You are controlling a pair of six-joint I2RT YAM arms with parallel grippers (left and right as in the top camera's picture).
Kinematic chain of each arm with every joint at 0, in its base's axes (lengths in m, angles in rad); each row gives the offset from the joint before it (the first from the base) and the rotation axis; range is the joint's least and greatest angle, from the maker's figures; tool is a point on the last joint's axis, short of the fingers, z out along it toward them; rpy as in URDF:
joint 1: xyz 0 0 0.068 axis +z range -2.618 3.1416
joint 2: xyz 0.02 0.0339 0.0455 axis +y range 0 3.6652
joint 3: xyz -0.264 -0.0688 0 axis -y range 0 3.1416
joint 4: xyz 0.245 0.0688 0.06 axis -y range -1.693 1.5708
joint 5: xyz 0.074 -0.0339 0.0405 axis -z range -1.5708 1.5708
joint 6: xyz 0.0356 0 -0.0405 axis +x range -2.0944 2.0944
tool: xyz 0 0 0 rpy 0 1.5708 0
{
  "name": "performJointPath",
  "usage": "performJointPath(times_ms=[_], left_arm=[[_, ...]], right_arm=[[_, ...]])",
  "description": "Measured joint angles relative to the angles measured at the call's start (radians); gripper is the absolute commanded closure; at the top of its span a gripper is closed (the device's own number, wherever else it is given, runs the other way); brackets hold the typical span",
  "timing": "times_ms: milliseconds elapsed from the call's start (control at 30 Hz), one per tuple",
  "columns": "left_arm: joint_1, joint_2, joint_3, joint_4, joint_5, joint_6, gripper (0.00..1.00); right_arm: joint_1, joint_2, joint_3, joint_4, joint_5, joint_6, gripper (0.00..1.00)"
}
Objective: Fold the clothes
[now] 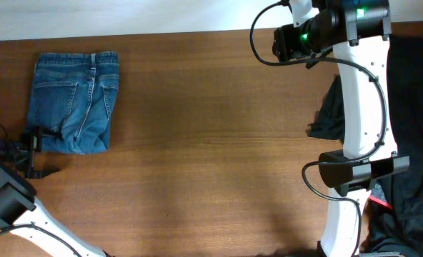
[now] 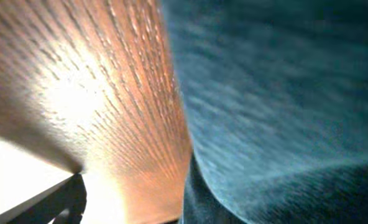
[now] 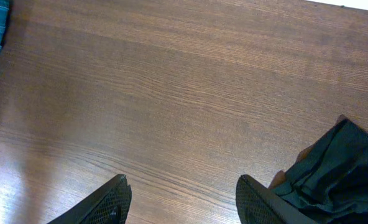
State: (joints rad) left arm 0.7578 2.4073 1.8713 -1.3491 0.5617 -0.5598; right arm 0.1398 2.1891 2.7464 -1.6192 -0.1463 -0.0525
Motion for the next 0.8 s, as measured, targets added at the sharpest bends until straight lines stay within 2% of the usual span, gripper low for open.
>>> performJointPath(times_ms=[167,400,633,667,733,767,800], left_arm=[[-0.013,-0.011,0.005,0.003,-0.049,0.088,0.15],[-0.048,-0.11,-0.023,0.078,-0.212,0.187,0.16],[-0.071,-0.417,-0.041,0.133,-0.333,0.22,0.17],[-0.089,-0.469,-0.041,0.158,-0.34,0.233,0.2],[-0.148,-0.566,-0.039,0.227,-0.354,0.277,0.35],[-0.181,-0.599,-0.038,0.265,-0.361,0.304,0.45],[-0.225,-0.627,-0.033,0.311,-0.373,0.341,0.68]], right_arm=[[0.0,0.0,0.0,0.0,0.0,0.0,0.41],[0.0,0.0,0.0,0.003,0.007,0.0,0.4],[0.0,0.0,0.0,0.003,0.016,-0.001,0.4],[0.0,0.0,0.0,0.003,0.016,0.0,0.4],[0.0,0.0,0.0,0.003,0.016,-0.001,0.4],[0.0,0.0,0.0,0.003,0.016,0.0,0.4],[0.0,0.0,0.0,0.003,0.016,0.0,0.4]])
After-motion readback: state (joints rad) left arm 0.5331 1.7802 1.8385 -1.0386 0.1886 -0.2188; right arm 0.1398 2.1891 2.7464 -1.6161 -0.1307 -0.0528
